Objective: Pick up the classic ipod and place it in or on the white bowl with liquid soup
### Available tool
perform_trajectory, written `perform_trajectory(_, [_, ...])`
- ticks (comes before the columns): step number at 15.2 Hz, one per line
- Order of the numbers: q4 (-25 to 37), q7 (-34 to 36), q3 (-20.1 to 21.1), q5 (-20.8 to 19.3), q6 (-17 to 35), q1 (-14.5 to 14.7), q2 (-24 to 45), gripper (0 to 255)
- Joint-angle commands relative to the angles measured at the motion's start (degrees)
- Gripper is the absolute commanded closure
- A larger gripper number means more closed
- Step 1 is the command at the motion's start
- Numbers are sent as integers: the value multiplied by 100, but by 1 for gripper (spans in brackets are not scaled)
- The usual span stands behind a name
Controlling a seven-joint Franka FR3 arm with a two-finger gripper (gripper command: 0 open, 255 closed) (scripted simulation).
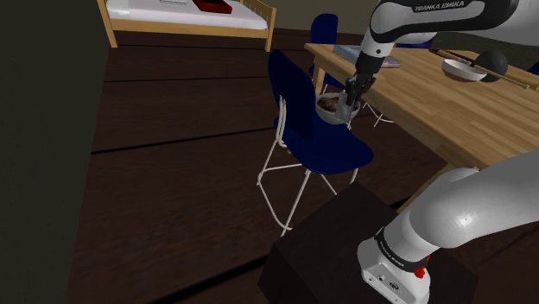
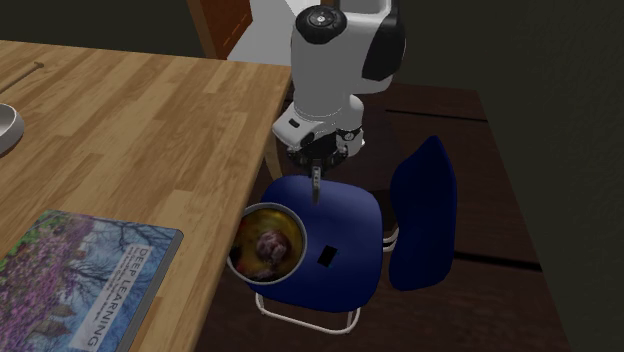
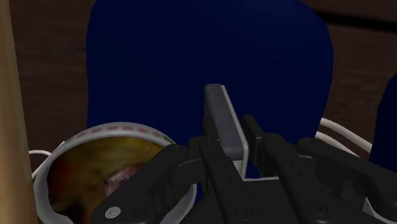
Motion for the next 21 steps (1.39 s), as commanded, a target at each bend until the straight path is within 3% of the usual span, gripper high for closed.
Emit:
perform_trajectory(1, [150, -1, 15, 10, -163, 6, -12, 255])
perform_trajectory(10, [778, -15, 70, 44, -818, 28, -37, 255])
perform_trajectory(16, [2131, -780, -460, 242, -1009, -66, 1115, 255])
perform_trajectory(21, [3504, -1470, -856, 640, -1329, -255, 2234, 255])
